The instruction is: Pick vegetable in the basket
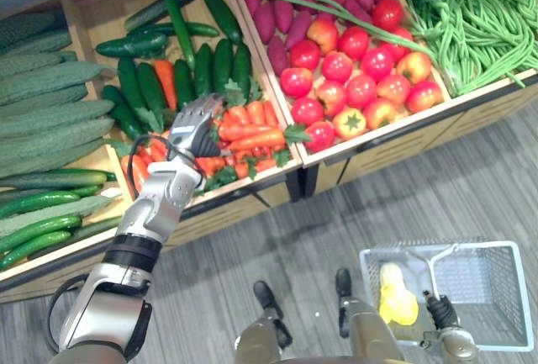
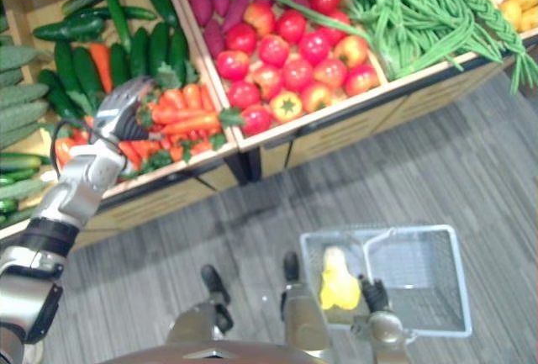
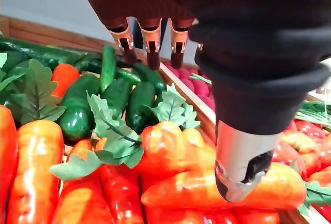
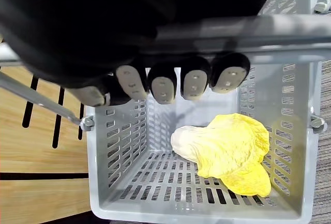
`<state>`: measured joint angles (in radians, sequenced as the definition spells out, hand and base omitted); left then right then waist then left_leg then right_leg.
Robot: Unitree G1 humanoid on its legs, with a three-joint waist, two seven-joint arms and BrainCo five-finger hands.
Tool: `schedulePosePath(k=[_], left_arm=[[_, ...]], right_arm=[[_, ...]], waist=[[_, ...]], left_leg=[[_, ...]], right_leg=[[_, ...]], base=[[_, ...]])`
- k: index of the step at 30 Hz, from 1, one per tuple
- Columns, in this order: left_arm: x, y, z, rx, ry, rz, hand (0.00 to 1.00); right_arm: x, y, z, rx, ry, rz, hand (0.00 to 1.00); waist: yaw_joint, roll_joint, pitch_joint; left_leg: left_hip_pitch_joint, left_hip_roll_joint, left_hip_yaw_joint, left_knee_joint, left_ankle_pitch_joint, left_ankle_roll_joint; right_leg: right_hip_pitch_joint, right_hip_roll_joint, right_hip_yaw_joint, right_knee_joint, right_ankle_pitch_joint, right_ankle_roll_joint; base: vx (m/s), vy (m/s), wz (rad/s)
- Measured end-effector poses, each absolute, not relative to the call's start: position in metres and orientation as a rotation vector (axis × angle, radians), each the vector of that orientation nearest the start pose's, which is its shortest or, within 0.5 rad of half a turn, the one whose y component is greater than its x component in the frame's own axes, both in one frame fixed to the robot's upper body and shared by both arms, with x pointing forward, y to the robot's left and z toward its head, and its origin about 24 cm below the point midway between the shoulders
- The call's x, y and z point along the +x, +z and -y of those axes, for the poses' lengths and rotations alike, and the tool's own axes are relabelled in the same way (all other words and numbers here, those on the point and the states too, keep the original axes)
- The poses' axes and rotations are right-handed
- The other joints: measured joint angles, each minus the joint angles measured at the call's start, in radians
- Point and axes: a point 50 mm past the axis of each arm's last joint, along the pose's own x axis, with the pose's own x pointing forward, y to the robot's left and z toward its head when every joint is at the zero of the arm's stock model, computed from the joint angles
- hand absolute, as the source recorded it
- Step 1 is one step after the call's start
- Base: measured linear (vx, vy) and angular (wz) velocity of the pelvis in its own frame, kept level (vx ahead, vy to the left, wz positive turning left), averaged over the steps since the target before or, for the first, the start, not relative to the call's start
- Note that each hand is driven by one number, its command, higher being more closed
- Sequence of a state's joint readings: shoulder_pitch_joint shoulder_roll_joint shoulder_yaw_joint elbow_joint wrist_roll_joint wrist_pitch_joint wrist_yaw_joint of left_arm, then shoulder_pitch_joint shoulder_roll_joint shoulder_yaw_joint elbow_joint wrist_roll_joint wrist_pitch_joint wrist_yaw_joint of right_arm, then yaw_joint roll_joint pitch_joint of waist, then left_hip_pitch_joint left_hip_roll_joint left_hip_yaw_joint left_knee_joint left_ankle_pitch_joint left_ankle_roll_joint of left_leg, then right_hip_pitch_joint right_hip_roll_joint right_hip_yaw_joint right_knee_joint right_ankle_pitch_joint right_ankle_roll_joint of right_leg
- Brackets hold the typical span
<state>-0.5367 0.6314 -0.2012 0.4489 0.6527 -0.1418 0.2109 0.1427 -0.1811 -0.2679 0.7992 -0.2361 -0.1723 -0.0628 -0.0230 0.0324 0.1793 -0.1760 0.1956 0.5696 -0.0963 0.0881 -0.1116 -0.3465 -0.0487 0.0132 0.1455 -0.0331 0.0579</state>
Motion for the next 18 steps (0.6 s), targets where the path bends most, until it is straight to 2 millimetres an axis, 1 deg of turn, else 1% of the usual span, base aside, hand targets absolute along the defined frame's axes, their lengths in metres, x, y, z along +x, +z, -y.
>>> schedulePosePath(k=[2, 7, 9, 12, 16, 18], left_arm=[[0.345, 0.141, -0.230, 1.309, 0.084, 0.328, 0.00], [0.346, 0.142, -0.227, 1.313, 0.074, 0.336, 0.00], [0.346, 0.139, -0.223, 1.320, 0.052, 0.337, 0.00], [0.347, 0.140, -0.222, 1.319, 0.052, 0.340, 0.00], [0.347, 0.140, -0.222, 1.317, 0.053, 0.341, 0.00], [0.347, 0.140, -0.222, 1.317, 0.054, 0.341, 0.00]], right_arm=[[0.130, -0.114, 0.263, -0.330, -0.281, -0.754, 1.00], [0.140, -0.110, 0.263, -0.333, -0.280, -0.725, 1.00], [0.141, -0.110, 0.263, -0.334, -0.278, -0.723, 1.00], [0.141, -0.110, 0.263, -0.334, -0.277, -0.722, 1.00], [0.144, -0.108, 0.262, -0.346, -0.269, -0.712, 1.00], [0.146, -0.107, 0.260, -0.349, -0.267, -0.704, 1.00]], waist=[[0.000, -0.001, 0.017], [0.000, -0.002, 0.022], [-0.002, -0.001, 0.022], [-0.003, -0.001, 0.023], [-0.001, -0.002, 0.023], [-0.001, -0.006, 0.027]], left_leg=[[-0.001, 0.000, 0.001, 0.000, 0.000, 0.000], [-0.031, -0.003, 0.021, 0.000, 0.004, 0.004], [-0.031, -0.002, 0.023, 0.000, 0.005, 0.003], [-0.032, -0.002, 0.024, 0.000, 0.005, 0.003], [-0.050, -0.001, 0.026, -0.001, 0.006, 0.006], [-0.060, -0.004, 0.028, -0.004, 0.008, 0.008]], right_leg=[[-0.001, 0.000, 0.003, 0.000, 0.002, 0.001], [-0.042, 0.000, 0.021, -0.002, 0.014, 0.003], [-0.044, 0.001, 0.024, -0.002, 0.015, 0.004], [-0.045, 0.001, 0.024, -0.002, 0.016, 0.004], [-0.062, 0.002, 0.027, -0.007, 0.035, 0.005], [-0.072, 0.000, 0.030, -0.009, 0.039, 0.007]], base=[[0.01, -0.006, -0.02], [0.02, -0.010, -0.10], [0.05, -0.017, -0.06], [0.04, -0.019, -0.02], [0.01, -0.004, -0.01], [0.00, 0.000, 0.00]])
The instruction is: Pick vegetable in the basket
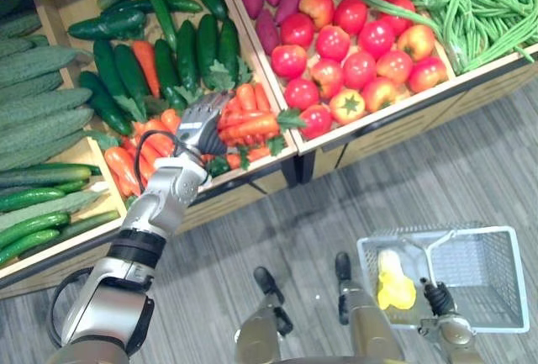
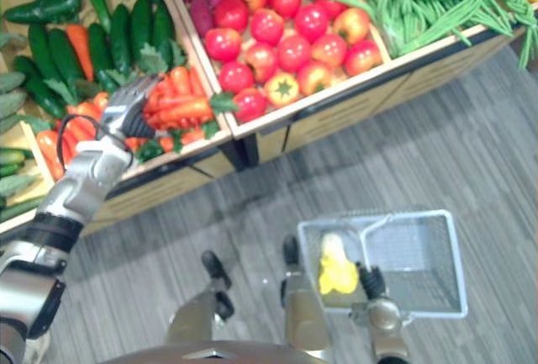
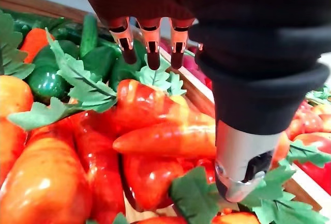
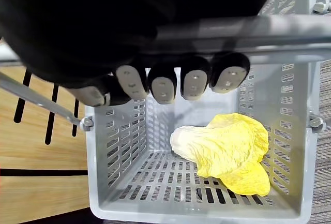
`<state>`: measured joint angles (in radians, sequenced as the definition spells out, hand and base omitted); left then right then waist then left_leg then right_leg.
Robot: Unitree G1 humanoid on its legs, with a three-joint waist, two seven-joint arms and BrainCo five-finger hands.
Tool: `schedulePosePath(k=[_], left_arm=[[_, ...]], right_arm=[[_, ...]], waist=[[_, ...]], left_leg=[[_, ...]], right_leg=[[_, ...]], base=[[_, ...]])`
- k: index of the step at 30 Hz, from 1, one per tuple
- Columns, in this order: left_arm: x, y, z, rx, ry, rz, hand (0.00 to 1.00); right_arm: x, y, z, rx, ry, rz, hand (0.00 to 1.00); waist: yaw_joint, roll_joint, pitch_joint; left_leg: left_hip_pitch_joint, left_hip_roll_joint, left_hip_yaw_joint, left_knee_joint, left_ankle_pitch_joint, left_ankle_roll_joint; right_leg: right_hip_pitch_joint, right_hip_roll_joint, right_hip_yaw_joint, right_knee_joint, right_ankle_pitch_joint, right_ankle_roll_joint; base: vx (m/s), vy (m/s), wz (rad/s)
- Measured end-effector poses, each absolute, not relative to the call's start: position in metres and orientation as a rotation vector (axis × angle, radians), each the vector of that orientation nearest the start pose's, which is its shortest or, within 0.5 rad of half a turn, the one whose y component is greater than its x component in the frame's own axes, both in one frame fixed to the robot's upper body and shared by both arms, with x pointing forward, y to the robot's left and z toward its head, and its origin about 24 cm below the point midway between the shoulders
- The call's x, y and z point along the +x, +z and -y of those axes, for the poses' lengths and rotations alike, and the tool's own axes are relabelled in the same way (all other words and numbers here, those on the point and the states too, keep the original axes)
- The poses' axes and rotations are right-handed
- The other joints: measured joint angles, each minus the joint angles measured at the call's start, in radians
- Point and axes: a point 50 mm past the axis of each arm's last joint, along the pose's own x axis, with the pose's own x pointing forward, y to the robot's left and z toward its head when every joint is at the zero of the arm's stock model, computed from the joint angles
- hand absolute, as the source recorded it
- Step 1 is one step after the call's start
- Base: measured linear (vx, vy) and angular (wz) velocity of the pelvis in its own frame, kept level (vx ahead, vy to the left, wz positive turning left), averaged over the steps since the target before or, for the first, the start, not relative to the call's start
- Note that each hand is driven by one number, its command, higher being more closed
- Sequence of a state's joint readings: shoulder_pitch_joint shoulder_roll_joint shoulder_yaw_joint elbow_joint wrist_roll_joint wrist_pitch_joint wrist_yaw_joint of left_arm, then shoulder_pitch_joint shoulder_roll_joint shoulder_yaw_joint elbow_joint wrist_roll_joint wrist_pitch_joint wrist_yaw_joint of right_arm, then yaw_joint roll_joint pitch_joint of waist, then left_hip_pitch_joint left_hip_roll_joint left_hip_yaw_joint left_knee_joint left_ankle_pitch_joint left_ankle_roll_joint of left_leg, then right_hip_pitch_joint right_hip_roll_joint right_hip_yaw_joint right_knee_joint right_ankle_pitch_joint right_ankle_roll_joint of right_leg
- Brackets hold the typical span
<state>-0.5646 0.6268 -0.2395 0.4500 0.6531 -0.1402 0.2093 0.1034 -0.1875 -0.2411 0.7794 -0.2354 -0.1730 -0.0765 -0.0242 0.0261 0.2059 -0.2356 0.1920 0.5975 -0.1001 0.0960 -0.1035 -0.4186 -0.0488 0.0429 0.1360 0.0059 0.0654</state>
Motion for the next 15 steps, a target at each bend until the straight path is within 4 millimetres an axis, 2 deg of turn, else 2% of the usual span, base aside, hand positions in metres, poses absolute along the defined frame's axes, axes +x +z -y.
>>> schedulePosePath(k=[4, 13, 14, 15], left_arm=[[0.348, 0.139, -0.224, 1.320, 0.067, 0.322, 0.00], [0.356, 0.136, -0.223, 1.285, 0.093, 0.277, 0.00], [0.357, 0.137, -0.223, 1.284, 0.096, 0.280, 1.00], [0.357, 0.139, -0.225, 1.281, 0.111, 0.280, 1.00]], right_arm=[[0.151, -0.105, 0.257, -0.355, -0.252, -0.686, 1.00], [0.152, -0.104, 0.257, -0.357, -0.253, -0.677, 1.00], [0.153, -0.104, 0.257, -0.357, -0.251, -0.674, 1.00], [0.156, -0.103, 0.256, -0.360, -0.245, -0.669, 1.00]], waist=[[0.001, -0.010, 0.011], [-0.002, -0.010, 0.017], [-0.002, -0.010, 0.018], [-0.001, -0.011, 0.018]], left_leg=[[-0.010, 0.000, 0.015, -0.002, -0.001, 0.000], [-0.025, 0.000, 0.029, -0.002, 0.001, 0.002], [-0.027, 0.000, 0.031, -0.002, 0.001, 0.002], [-0.030, 0.002, 0.036, -0.002, 0.001, 0.002]], right_leg=[[-0.009, 0.000, 0.011, -0.015, 0.013, 0.000], [-0.023, 0.001, 0.022, -0.031, 0.024, 0.002], [-0.027, 0.001, 0.023, -0.031, 0.027, 0.002], [-0.033, 0.004, 0.026, -0.031, 0.034, 0.001]], base=[[0.00, -0.007, -0.06], [0.02, -0.006, -0.03], [0.02, -0.011, -0.08], [0.02, -0.013, -0.11]])
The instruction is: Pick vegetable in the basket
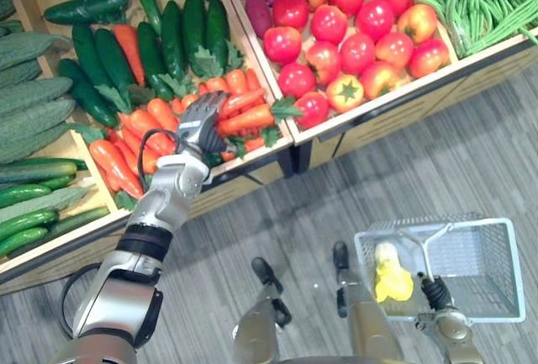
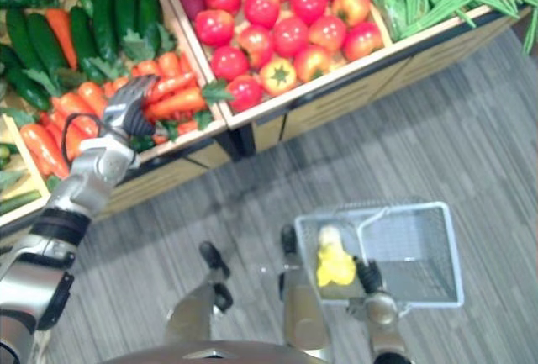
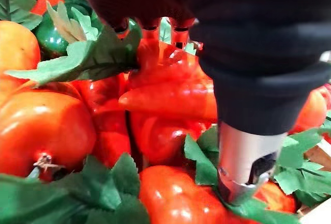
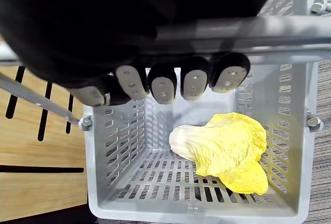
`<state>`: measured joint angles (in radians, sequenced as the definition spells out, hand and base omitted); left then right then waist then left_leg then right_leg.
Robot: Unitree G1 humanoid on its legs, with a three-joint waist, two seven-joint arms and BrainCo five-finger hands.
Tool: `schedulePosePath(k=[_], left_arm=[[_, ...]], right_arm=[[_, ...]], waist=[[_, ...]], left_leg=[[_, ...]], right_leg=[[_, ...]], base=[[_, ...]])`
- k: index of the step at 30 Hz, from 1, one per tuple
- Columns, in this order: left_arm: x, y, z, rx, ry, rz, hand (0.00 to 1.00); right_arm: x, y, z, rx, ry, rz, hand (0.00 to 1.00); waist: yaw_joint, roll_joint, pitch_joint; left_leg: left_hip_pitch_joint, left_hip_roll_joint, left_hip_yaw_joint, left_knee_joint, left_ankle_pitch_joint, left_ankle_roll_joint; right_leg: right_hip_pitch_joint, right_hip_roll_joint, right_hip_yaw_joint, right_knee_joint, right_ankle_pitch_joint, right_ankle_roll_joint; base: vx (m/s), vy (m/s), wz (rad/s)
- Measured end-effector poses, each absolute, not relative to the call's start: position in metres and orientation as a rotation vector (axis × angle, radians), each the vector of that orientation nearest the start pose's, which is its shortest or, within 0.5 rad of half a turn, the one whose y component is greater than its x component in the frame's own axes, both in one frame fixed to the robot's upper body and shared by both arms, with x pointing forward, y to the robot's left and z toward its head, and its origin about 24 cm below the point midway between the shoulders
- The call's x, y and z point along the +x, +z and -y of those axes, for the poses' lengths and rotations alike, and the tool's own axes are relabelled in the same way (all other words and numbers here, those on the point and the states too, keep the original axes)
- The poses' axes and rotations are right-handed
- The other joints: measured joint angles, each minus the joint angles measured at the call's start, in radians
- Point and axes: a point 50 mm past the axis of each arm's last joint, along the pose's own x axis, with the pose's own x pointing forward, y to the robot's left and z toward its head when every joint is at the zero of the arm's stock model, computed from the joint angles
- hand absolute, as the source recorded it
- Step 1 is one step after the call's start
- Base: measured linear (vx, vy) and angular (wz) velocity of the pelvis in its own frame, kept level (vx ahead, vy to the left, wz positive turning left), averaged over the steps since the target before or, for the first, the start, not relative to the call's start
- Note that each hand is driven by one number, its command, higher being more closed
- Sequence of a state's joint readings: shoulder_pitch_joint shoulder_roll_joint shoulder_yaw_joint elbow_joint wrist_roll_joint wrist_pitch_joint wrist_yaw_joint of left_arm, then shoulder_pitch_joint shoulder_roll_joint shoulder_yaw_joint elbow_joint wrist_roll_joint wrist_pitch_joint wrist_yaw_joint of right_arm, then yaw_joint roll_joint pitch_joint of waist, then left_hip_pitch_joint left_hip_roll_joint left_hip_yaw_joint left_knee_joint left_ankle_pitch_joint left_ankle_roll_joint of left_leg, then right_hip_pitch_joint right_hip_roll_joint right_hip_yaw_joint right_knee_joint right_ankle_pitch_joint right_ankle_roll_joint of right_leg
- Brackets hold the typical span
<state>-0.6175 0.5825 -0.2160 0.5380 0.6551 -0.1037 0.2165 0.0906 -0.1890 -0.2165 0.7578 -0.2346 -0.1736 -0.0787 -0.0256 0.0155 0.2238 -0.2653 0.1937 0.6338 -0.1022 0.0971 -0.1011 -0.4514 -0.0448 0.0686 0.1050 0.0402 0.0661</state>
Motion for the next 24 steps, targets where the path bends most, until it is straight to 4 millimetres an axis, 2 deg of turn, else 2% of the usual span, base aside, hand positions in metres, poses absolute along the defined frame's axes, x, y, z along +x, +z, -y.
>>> schedulePosePath(k=[4, 6, 19, 24], left_arm=[[0.365, 0.157, -0.228, 1.269, 0.185, 0.307, 1.00], [0.367, 0.159, -0.228, 1.270, 0.198, 0.309, 1.00], [0.369, 0.154, -0.223, 1.251, 0.186, 0.290, 1.00], [0.368, 0.148, -0.225, 1.254, 0.184, 0.268, 1.00]], right_arm=[[0.160, -0.102, 0.252, -0.364, -0.225, -0.659, 1.00], [0.162, -0.102, 0.251, -0.367, -0.216, -0.655, 1.00], [0.162, -0.102, 0.250, -0.362, -0.215, -0.652, 1.00], [0.162, -0.103, 0.249, -0.363, -0.209, -0.654, 1.00]], waist=[[-0.002, -0.010, 0.008], [-0.003, -0.011, 0.010], [-0.008, -0.012, 0.014], [-0.018, -0.012, 0.014]], left_leg=[[0.001, 0.000, 0.008, 0.000, 0.001, 0.002], [0.001, 0.003, 0.011, 0.000, 0.001, 0.002], [-0.001, 0.004, 0.011, 0.000, 0.006, 0.007], [0.007, 0.004, 0.007, 0.000, 0.011, 0.008]], right_leg=[[-0.002, 0.002, 0.011, -0.001, 0.003, 0.001], [-0.002, 0.006, 0.019, -0.013, 0.017, 0.003], [0.002, 0.008, 0.023, -0.034, 0.037, 0.005], [0.015, 0.007, 0.021, -0.035, 0.038, 0.005]], base=[[0.01, -0.014, -0.07], [0.01, -0.017, -0.10], [0.00, -0.002, -0.01], [0.00, -0.007, 0.01]])
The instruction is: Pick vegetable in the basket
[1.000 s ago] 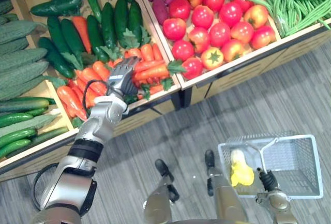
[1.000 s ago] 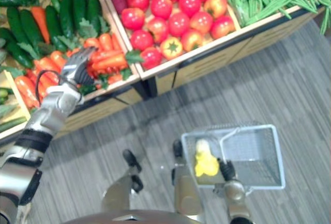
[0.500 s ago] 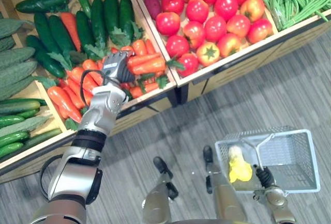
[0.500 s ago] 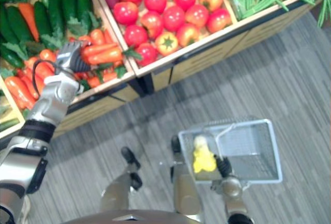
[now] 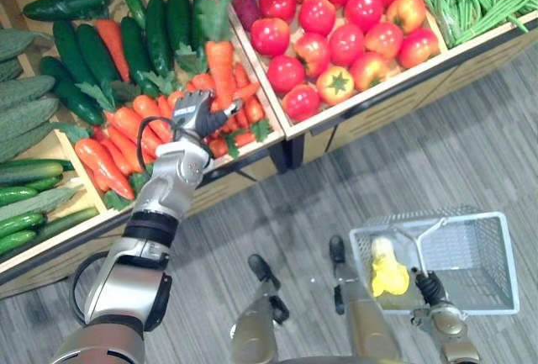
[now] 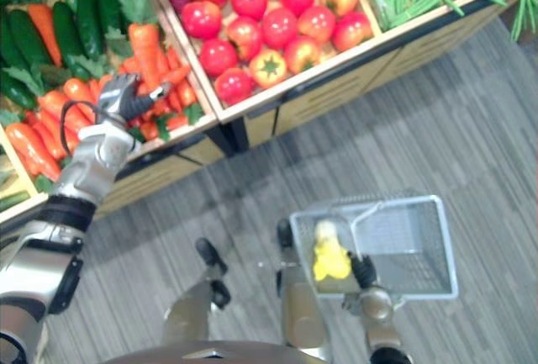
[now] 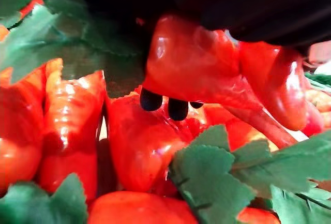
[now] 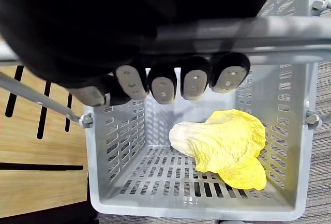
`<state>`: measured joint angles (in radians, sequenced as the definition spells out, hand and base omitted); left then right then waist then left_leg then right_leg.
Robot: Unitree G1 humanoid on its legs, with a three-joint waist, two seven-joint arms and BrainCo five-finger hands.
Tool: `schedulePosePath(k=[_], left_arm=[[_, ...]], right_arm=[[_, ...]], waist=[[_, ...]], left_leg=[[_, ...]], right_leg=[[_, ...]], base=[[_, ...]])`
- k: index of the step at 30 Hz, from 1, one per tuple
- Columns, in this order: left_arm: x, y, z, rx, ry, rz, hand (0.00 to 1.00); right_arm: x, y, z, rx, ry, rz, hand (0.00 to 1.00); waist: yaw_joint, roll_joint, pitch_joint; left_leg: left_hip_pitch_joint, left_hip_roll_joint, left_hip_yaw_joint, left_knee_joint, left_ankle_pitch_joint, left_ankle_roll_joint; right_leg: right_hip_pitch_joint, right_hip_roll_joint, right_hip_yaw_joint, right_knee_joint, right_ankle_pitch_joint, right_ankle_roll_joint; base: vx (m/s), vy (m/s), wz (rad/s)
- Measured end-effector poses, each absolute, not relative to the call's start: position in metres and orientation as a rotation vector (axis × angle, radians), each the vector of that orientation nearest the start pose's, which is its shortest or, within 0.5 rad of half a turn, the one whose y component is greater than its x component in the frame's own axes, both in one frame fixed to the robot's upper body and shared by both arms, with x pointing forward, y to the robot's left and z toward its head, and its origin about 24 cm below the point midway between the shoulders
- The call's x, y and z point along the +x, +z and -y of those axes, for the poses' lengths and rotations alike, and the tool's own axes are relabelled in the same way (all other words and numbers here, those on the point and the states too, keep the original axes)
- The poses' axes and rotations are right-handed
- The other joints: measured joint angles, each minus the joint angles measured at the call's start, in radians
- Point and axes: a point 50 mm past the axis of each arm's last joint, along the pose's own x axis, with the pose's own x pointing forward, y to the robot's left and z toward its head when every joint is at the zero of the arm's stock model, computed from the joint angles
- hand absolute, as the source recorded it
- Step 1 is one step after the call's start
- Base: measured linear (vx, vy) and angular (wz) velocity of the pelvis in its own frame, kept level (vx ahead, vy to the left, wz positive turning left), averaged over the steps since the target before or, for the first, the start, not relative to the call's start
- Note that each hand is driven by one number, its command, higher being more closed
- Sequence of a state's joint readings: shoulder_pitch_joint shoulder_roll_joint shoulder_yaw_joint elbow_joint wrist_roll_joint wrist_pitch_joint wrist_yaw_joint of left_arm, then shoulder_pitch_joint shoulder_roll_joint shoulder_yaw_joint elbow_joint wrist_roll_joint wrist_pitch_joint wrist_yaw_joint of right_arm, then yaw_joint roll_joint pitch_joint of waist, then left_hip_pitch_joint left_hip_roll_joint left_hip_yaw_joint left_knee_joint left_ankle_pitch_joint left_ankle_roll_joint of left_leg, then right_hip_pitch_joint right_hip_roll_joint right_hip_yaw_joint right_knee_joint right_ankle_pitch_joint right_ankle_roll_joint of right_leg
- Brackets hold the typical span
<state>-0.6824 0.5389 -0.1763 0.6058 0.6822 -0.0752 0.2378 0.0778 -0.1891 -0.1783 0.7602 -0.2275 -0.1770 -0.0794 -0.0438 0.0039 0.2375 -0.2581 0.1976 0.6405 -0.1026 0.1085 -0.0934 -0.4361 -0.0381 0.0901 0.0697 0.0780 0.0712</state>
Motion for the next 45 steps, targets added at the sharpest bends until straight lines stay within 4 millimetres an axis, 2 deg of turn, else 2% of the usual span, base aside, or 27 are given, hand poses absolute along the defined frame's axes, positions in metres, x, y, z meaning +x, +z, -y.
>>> schedulePosePath(k=[6, 11, 13, 18, 22, 25, 27, 30, 36, 40, 45], left_arm=[[0.367, 0.148, -0.224, 1.256, 0.185, 0.270, 1.00], [0.363, 0.169, -0.216, 1.243, 0.221, 0.376, 1.00], [0.361, 0.173, -0.215, 1.238, 0.233, 0.398, 1.00], [0.355, 0.191, -0.215, 1.268, 0.267, 0.476, 1.00], [0.345, 0.189, -0.222, 1.304, 0.266, 0.487, 1.00], [0.332, 0.195, -0.221, 1.352, 0.241, 0.551, 1.00], [0.321, 0.196, -0.217, 1.388, 0.190, 0.596, 1.00], [0.308, 0.189, -0.205, 1.425, 0.077, 0.646, 1.00], [0.293, 0.170, -0.181, 1.473, -0.181, 0.704, 1.00], [0.285, 0.158, -0.160, 1.460, -0.324, 0.739, 1.00], [0.274, 0.144, -0.139, 1.447, -0.482, 0.766, 1.00]], right_arm=[[0.159, -0.104, 0.249, -0.363, -0.208, -0.667, 1.00], [0.156, -0.105, 0.250, -0.368, -0.210, -0.675, 1.00], [0.155, -0.105, 0.252, -0.369, -0.218, -0.678, 1.00], [0.155, -0.104, 0.254, -0.368, -0.227, -0.674, 1.00], [0.156, -0.101, 0.258, -0.365, -0.249, -0.668, 1.00], [0.160, -0.091, 0.267, -0.390, -0.245, -0.636, 1.00], [0.163, -0.077, 0.281, -0.481, -0.225, -0.598, 1.00], [0.171, -0.053, 0.304, -0.613, -0.202, -0.543, 1.00], [0.192, -0.006, 0.339, -0.811, -0.154, -0.434, 1.00], [0.202, 0.013, 0.344, -0.930, -0.061, -0.395, 1.00], [0.214, 0.027, 0.331, -1.038, 0.070, -0.339, 1.00]], waist=[[-0.007, 0.000, 0.000], [0.003, 0.000, -0.001], [0.015, 0.000, -0.001], [0.022, -0.001, -0.004], [0.021, -0.001, -0.020], [0.021, -0.003, -0.026], [0.021, -0.003, -0.048], [0.020, -0.003, -0.083], [0.026, -0.007, -0.107], [0.027, -0.007, -0.127], [0.020, -0.003, -0.147]], left_leg=[[0.020, 0.001, -0.025, 0.000, 0.005, 0.004], [0.044, 0.002, -0.050, 0.000, 0.001, 0.006], [0.061, 0.002, -0.050, 0.000, 0.001, 0.006], [0.076, 0.001, -0.050, 0.000, 0.006, 0.010], [0.090, -0.001, -0.051, 0.000, 0.013, 0.008], [0.104, -0.003, -0.054, 0.000, 0.017, 0.008], [0.107, -0.009, -0.057, 0.000, 0.018, 0.008], [0.107, -0.014, -0.072, 0.000, 0.020, 0.010], [0.129, -0.019, -0.073, 0.000, 0.020, 0.010], [0.147, -0.021, -0.045, 0.000, 0.020, 0.010], [0.179, -0.022, 0.013, 0.000, 0.009, 0.003]], right_leg=[[0.036, -0.004, -0.025, -0.001, 0.000, 0.000], [0.075, -0.010, -0.051, -0.001, 0.000, 0.000], [0.093, -0.011, -0.054, 0.000, -0.001, 0.000], [0.116, -0.016, -0.070, 0.000, -0.001, 0.000], [0.132, -0.019, -0.081, -0.001, -0.003, -0.002], [0.151, -0.021, -0.084, -0.006, -0.004, -0.002], [0.163, -0.027, -0.088, -0.021, -0.005, -0.001], [0.172, -0.031, -0.094, -0.028, -0.005, 0.000], [0.197, -0.034, -0.091, -0.036, -0.005, 0.005], [0.198, -0.034, -0.067, -0.035, -0.001, 0.007], [0.197, -0.028, -0.018, -0.035, 0.000, 0.012]], base=[[0.00, -0.016, 0.11], [0.00, -0.015, 0.16], [0.00, -0.005, 0.05], [0.01, -0.013, 0.10], [0.01, -0.008, 0.03], [0.02, -0.011, 0.05], [0.02, -0.010, 0.04], [0.02, -0.003, 0.08], [0.02, -0.002, 0.01], [0.04, -0.001, -0.16], [0.04, -0.009, -0.32]])
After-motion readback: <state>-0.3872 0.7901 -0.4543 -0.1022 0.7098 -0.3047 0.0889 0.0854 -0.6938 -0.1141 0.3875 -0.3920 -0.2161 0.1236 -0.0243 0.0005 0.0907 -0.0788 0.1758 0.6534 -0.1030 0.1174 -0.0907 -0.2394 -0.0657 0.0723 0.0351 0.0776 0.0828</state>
